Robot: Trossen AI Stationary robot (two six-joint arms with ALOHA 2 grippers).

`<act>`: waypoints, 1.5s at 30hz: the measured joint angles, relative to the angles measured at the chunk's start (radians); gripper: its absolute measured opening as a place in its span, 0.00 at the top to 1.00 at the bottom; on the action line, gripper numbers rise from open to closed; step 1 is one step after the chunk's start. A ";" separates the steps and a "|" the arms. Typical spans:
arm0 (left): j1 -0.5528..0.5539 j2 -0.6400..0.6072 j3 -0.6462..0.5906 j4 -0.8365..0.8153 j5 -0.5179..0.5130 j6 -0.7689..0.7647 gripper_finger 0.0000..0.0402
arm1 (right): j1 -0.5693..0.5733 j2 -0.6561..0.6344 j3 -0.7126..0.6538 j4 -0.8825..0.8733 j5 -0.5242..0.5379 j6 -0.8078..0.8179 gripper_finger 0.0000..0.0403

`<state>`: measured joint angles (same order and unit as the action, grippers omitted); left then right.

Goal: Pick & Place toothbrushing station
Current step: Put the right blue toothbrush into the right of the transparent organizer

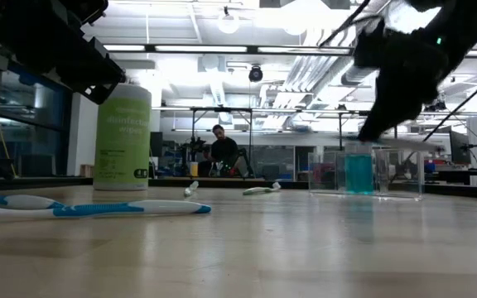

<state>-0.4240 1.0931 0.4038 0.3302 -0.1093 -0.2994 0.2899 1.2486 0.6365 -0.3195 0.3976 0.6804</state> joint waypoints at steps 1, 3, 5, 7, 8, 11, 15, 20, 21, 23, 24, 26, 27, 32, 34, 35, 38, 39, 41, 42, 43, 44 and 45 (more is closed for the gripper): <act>0.000 0.000 0.000 -0.001 0.000 0.000 0.68 | 0.003 -0.028 0.000 -0.006 0.028 0.000 0.99; 0.000 0.000 0.000 0.000 0.000 0.000 0.68 | 0.012 -0.075 0.000 -0.026 0.091 0.000 0.99; 0.000 0.000 0.000 0.000 0.001 0.000 0.68 | 0.023 -0.116 0.000 -0.032 0.152 -0.006 0.99; 0.000 0.000 0.000 0.000 0.001 0.000 0.68 | 0.034 -0.147 0.000 -0.032 0.219 -0.018 0.99; 0.000 0.000 0.000 0.000 0.001 0.000 0.68 | 0.039 -0.159 0.000 -0.032 0.252 -0.019 0.99; 0.000 0.000 0.000 0.000 0.001 0.000 0.68 | 0.057 -0.169 0.000 -0.040 0.350 -0.022 0.99; 0.000 0.000 0.000 -0.001 0.001 0.000 0.68 | 0.075 -0.159 0.000 -0.049 0.493 -0.002 0.99; 0.000 0.000 0.000 -0.001 0.001 0.000 0.68 | 0.099 -0.112 0.000 -0.078 0.694 0.065 0.99; 0.000 0.000 0.000 0.000 0.001 0.000 0.68 | 0.105 -0.101 0.000 -0.088 0.732 0.092 0.99; 0.000 0.000 0.000 -0.001 0.001 0.000 0.68 | 0.117 -0.074 0.000 -0.113 0.803 0.152 0.99; 0.000 0.000 0.000 -0.001 0.001 0.000 0.68 | 0.125 -0.060 0.000 -0.123 0.837 0.186 0.99; 0.000 0.000 0.000 -0.001 0.001 0.000 0.68 | 0.140 -0.036 0.000 -0.142 0.892 0.249 0.99; 0.000 0.000 0.000 -0.001 0.001 0.000 0.68 | 0.148 -0.023 0.000 -0.151 0.913 0.282 0.99; 0.000 0.000 0.000 -0.001 0.001 0.000 0.68 | 0.177 0.046 0.000 -0.171 1.022 0.392 0.99; 0.000 0.000 0.000 -0.001 0.001 0.000 0.68 | 0.182 0.071 0.000 -0.176 1.056 0.422 0.99; 0.000 0.000 0.000 -0.001 0.001 0.000 0.68 | 0.182 0.082 0.000 -0.180 1.066 0.438 0.99; 0.000 0.000 0.000 -0.001 0.001 0.000 0.68 | 0.174 0.117 0.000 -0.201 1.096 0.486 0.99; 0.000 0.000 0.000 -0.001 0.001 0.000 0.68 | 0.168 0.130 0.000 -0.212 1.099 0.504 0.99; 0.000 0.000 0.000 -0.001 0.001 0.000 0.68 | 0.155 0.149 0.000 -0.244 1.096 0.544 0.99; 0.000 0.000 0.000 -0.001 0.001 0.000 0.68 | 0.145 0.158 0.000 -0.265 1.095 0.570 0.99; 0.000 0.000 0.000 -0.001 0.001 0.000 0.68 | 0.136 0.167 0.000 -0.291 1.091 0.604 0.99; 0.000 0.000 0.000 -0.001 0.001 0.000 0.68 | 0.126 0.175 0.000 -0.324 1.086 0.641 0.99; 0.000 0.000 0.000 -0.001 0.001 0.000 0.68 | 0.116 0.182 0.000 -0.361 1.082 0.688 0.99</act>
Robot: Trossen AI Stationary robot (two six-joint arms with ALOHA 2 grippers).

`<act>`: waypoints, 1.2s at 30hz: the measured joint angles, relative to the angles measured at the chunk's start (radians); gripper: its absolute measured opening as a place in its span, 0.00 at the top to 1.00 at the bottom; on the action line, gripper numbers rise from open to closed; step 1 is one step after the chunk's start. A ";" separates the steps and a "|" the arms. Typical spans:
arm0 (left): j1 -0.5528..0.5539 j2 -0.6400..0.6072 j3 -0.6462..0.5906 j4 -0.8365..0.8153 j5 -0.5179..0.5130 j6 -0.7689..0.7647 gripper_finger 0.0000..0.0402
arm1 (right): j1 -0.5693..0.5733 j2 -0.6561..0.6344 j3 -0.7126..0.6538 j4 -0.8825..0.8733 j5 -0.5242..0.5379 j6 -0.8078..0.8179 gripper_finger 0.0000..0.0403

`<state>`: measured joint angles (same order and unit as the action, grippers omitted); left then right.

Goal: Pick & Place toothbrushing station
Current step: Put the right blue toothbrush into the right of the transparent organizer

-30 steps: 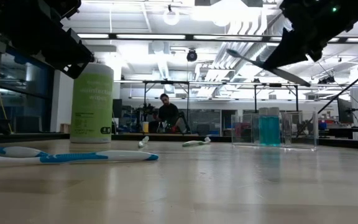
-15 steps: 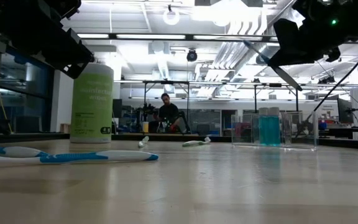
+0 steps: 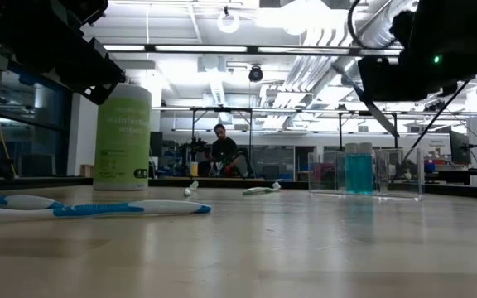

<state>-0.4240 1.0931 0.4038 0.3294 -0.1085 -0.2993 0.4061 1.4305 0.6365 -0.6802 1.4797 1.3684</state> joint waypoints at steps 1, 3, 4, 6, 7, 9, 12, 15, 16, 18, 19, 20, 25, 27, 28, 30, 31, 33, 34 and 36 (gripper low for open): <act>0.000 0.000 0.000 0.000 0.000 0.000 0.68 | -0.010 0.002 0.000 -0.035 -0.004 0.046 0.99; 0.000 0.000 0.000 0.000 0.000 0.000 0.68 | -0.029 0.002 0.000 -0.109 -0.017 0.134 0.99; 0.000 0.000 0.000 0.000 0.000 0.000 0.68 | -0.036 0.002 0.000 -0.139 -0.020 0.167 0.99; 0.000 0.000 0.000 0.000 0.000 0.000 0.68 | -0.043 0.002 0.000 -0.185 -0.009 0.219 0.99; 0.000 0.000 0.000 0.000 0.000 0.000 0.68 | -0.045 0.002 0.000 -0.200 -0.002 0.237 0.99; 0.000 0.000 0.000 0.000 0.000 0.000 0.68 | -0.049 0.002 0.000 -0.213 0.004 0.259 0.99; 0.000 0.000 0.000 0.000 0.000 0.000 0.68 | -0.049 0.002 -0.028 -0.177 0.031 0.268 0.99; 0.000 0.000 0.000 0.000 0.002 0.000 0.68 | -0.048 0.002 -0.081 -0.130 0.059 0.332 0.99; 0.000 0.000 0.000 0.000 0.003 0.000 0.68 | -0.046 0.002 -0.101 -0.114 0.067 0.356 0.99; 0.000 0.000 0.000 0.000 0.003 0.000 0.68 | -0.046 0.002 -0.138 -0.072 0.071 0.389 0.99; 0.000 0.000 0.000 0.000 0.003 0.000 0.68 | -0.046 0.002 -0.151 -0.044 0.080 0.395 0.99; 0.000 0.000 0.000 0.000 0.003 0.000 0.68 | -0.046 0.002 -0.163 -0.017 0.089 0.396 0.99; 0.000 0.000 0.000 0.000 0.003 0.000 0.68 | -0.046 0.002 -0.206 0.070 0.092 0.377 0.99; 0.000 0.000 0.000 0.000 0.003 0.000 0.68 | -0.046 0.002 -0.217 0.100 0.085 0.363 0.99; 0.000 0.000 0.000 0.000 0.003 0.000 0.68 | -0.045 0.002 -0.223 0.116 0.080 0.359 0.99; 0.000 0.000 0.000 0.000 0.003 0.000 0.68 | -0.045 0.002 -0.233 0.134 0.053 0.357 0.99; 0.000 0.000 0.000 0.000 0.003 0.000 0.68 | -0.045 0.002 -0.236 0.141 0.034 0.356 0.99; 0.000 0.000 0.000 0.000 0.003 0.000 0.68 | -0.045 0.002 -0.239 0.158 -0.003 0.356 0.99; 0.000 0.000 0.000 0.000 0.003 0.000 0.68 | -0.045 0.002 -0.241 0.158 -0.018 0.356 0.99; 0.000 0.000 0.000 0.000 0.003 0.000 0.68 | -0.045 0.002 -0.242 0.159 -0.029 0.355 0.99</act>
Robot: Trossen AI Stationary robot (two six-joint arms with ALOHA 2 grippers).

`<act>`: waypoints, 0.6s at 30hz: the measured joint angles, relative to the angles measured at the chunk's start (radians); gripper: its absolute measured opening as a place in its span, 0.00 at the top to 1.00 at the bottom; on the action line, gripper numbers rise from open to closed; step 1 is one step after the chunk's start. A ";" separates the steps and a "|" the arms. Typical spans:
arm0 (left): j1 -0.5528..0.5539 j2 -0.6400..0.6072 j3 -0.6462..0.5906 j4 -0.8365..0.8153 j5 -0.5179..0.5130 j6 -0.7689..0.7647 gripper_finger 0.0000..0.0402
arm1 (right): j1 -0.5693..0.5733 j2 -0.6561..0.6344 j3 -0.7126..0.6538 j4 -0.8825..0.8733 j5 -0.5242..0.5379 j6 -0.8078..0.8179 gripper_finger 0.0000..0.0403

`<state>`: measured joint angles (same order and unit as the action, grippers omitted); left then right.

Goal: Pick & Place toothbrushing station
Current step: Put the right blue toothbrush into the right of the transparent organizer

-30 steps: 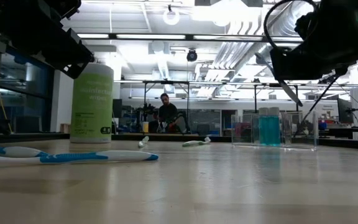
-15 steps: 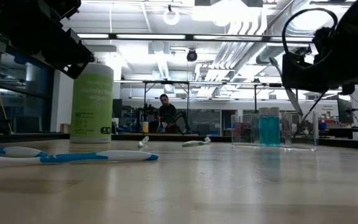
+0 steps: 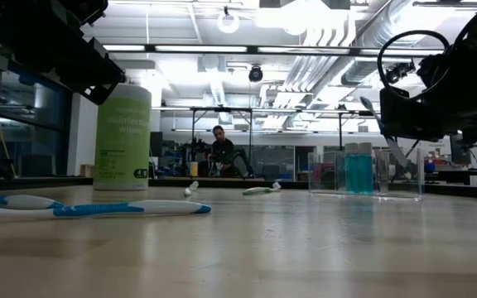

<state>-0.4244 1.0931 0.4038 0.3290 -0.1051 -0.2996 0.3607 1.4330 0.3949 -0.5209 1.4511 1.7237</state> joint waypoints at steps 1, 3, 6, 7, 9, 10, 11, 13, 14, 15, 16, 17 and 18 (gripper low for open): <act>0.000 0.000 0.000 0.000 0.000 0.000 0.68 | 0.000 0.000 0.000 0.000 -0.004 0.000 0.99; 0.000 0.000 0.000 0.000 0.000 0.000 0.68 | -0.001 0.000 0.000 0.002 -0.017 0.000 0.99; 0.000 0.000 0.000 0.000 0.000 0.000 0.68 | -0.001 0.000 0.000 0.005 -0.043 0.000 0.99; 0.000 0.000 0.000 0.000 0.000 0.000 0.68 | -0.001 0.000 0.000 0.005 -0.045 0.000 0.99; 0.000 0.000 0.000 0.000 0.000 0.000 0.68 | -0.001 0.000 0.000 0.005 -0.043 0.000 0.99; 0.000 0.000 0.000 0.000 0.000 0.000 0.68 | -0.001 0.000 0.000 0.005 -0.044 0.000 0.99; 0.000 0.000 0.000 0.000 0.000 0.000 0.68 | -0.001 0.000 0.000 0.005 -0.044 0.000 0.99; 0.000 0.000 0.000 0.000 0.000 0.000 0.68 | -0.001 0.000 0.000 0.005 -0.050 0.000 0.99; 0.000 0.000 0.000 0.000 0.000 0.000 0.68 | -0.001 0.000 0.000 0.005 -0.058 0.000 0.99; 0.000 0.000 0.000 0.000 0.000 0.000 0.68 | -0.003 0.000 0.000 0.005 -0.066 0.000 0.99; 0.000 0.000 0.000 0.000 0.000 0.000 0.68 | -0.004 0.000 0.000 0.005 -0.073 0.000 0.99; 0.000 0.000 0.000 0.000 0.000 0.000 0.68 | -0.008 0.000 0.000 0.006 -0.077 0.001 0.99; 0.000 0.000 0.000 0.000 0.000 0.000 0.68 | -0.011 0.000 0.000 0.005 -0.084 0.003 0.99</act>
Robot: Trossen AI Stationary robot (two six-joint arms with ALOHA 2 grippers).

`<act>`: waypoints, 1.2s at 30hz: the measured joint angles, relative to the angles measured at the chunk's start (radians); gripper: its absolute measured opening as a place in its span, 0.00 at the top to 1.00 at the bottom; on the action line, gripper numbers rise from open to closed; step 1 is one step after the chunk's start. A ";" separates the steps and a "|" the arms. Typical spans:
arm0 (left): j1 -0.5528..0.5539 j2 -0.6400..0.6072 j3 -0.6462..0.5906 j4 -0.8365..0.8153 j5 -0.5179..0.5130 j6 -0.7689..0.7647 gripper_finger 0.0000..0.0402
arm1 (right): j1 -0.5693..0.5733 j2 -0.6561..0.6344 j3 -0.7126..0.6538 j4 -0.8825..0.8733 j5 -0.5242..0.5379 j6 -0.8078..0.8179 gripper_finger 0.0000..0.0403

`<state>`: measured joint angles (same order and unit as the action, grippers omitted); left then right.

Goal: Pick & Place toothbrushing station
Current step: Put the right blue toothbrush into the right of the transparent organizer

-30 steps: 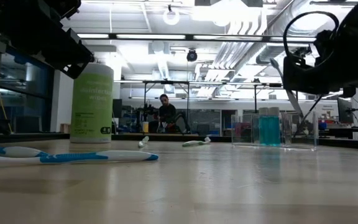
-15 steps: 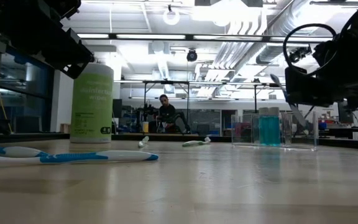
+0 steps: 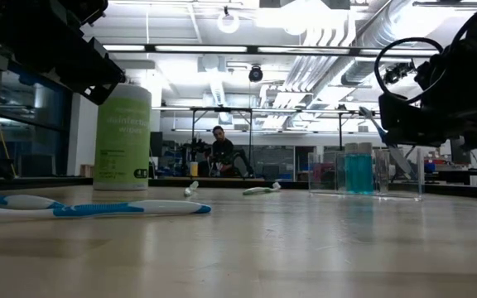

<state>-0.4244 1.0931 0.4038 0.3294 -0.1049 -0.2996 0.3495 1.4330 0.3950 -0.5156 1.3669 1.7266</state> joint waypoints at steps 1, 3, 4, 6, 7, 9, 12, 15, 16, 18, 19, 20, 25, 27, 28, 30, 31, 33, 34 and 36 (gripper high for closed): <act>0.000 0.000 0.000 0.000 0.000 0.000 0.68 | -0.004 0.000 0.000 0.000 -0.007 0.001 0.99; 0.000 0.000 0.000 0.000 0.000 0.000 0.68 | -0.010 0.000 0.000 0.000 -0.015 0.001 0.98; 0.000 0.000 0.000 0.000 0.000 0.000 0.68 | -0.012 0.000 0.000 0.000 -0.015 0.001 0.98; 0.000 0.000 0.000 0.000 0.000 0.000 0.68 | -0.012 0.000 0.000 0.000 -0.011 0.001 0.98; 0.000 0.000 0.000 0.000 0.000 0.000 0.68 | -0.012 0.000 0.000 0.000 -0.008 0.001 0.98; 0.000 0.000 0.000 0.000 0.000 0.000 0.68 | -0.012 0.000 0.000 0.000 -0.008 0.002 0.98; 0.000 0.000 0.000 0.000 0.000 0.000 0.68 | -0.012 0.000 0.000 0.000 -0.013 0.002 0.98; 0.000 0.000 0.000 0.000 0.000 0.000 0.68 | -0.012 0.000 0.000 0.000 -0.016 0.002 0.98; 0.000 0.000 0.000 0.000 0.000 0.000 0.68 | -0.012 0.000 0.000 0.000 -0.016 0.003 0.98; 0.000 0.000 0.000 0.000 0.000 0.000 0.68 | -0.012 0.000 0.000 0.000 -0.021 0.004 0.98; 0.000 0.000 0.000 0.000 0.000 0.000 0.68 | -0.012 0.000 0.000 0.000 -0.026 0.004 0.98; 0.000 0.000 0.000 0.000 0.000 0.000 0.68 | -0.012 0.000 0.000 0.001 -0.032 0.004 0.98; 0.000 0.000 0.000 0.000 0.000 0.000 0.68 | -0.011 0.000 0.000 0.013 -0.041 0.004 0.98; 0.000 0.000 0.000 0.000 0.000 0.000 0.68 | -0.011 0.000 0.000 0.018 -0.046 0.004 0.98; 0.000 0.000 0.000 0.000 0.000 0.000 0.68 | -0.011 0.000 0.001 0.019 -0.048 0.004 0.98; 0.000 0.000 0.000 0.000 0.000 0.000 0.68 | -0.011 0.000 0.001 0.021 -0.050 0.004 0.98; 0.000 0.000 0.000 0.000 0.000 0.000 0.68 | -0.010 0.000 0.001 0.021 -0.050 0.003 0.98; 0.000 0.000 0.000 0.000 0.000 0.000 0.68 | -0.009 0.000 0.001 0.024 -0.042 0.001 0.98; 0.000 0.000 0.000 0.000 0.000 0.000 0.68 | -0.009 0.000 0.001 0.026 -0.039 0.001 0.98; 0.000 0.000 0.000 0.000 0.000 -0.002 0.68 | -0.009 0.000 0.001 0.028 -0.031 0.001 0.98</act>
<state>-0.4242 1.0931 0.4038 0.3298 -0.1051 -0.3014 0.3401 1.4326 0.3958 -0.4880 1.3359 1.7271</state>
